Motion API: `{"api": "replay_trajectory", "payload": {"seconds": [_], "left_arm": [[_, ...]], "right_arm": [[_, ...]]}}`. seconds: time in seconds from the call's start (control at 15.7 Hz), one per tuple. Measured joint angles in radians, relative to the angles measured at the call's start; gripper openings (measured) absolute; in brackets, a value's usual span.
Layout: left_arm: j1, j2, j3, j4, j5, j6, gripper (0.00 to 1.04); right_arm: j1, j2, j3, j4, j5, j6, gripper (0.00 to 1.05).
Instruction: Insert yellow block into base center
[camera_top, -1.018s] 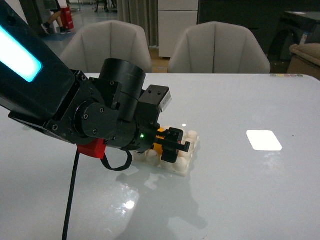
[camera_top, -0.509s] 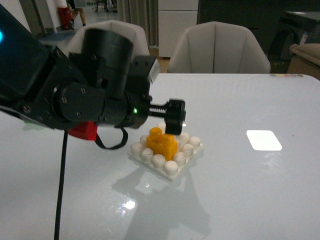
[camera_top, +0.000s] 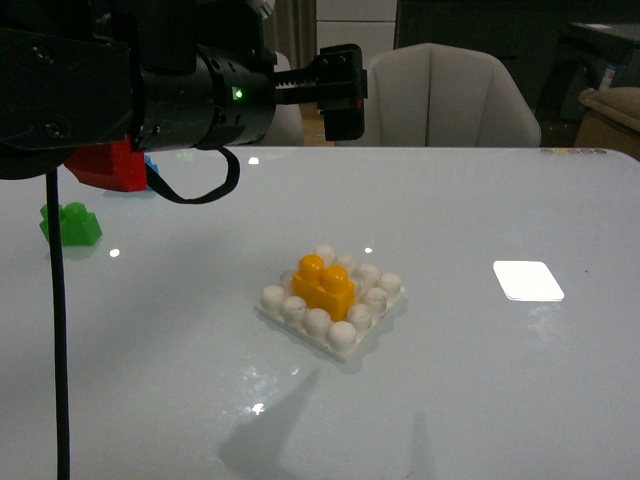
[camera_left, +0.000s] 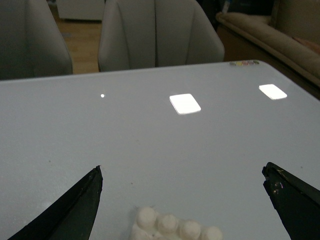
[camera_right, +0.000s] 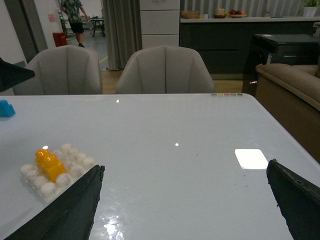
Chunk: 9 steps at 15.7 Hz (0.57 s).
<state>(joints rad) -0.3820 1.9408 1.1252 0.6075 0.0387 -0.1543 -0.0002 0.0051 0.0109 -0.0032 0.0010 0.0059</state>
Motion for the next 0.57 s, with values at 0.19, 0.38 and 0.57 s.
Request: {"api": "replay_trajectory", "payload": {"seconds": [0.19,0.38,0.57], "left_arm": [[0.026,-0.179,-0.309,0.315,-0.349,0.106,0.69],[0.124,-0.433,-0.551,0.383,-0.327,0.134,0.4],[0.165,-0.534,-0.742,0.386,-0.247,0.137,0.09]], "right_arm": [[0.0,0.0,0.0,0.0,0.0,0.0,0.98],[0.0,0.0,0.0,0.0,0.0,0.0,0.98],[0.0,0.0,0.0,0.0,0.0,0.0,0.98]]}}
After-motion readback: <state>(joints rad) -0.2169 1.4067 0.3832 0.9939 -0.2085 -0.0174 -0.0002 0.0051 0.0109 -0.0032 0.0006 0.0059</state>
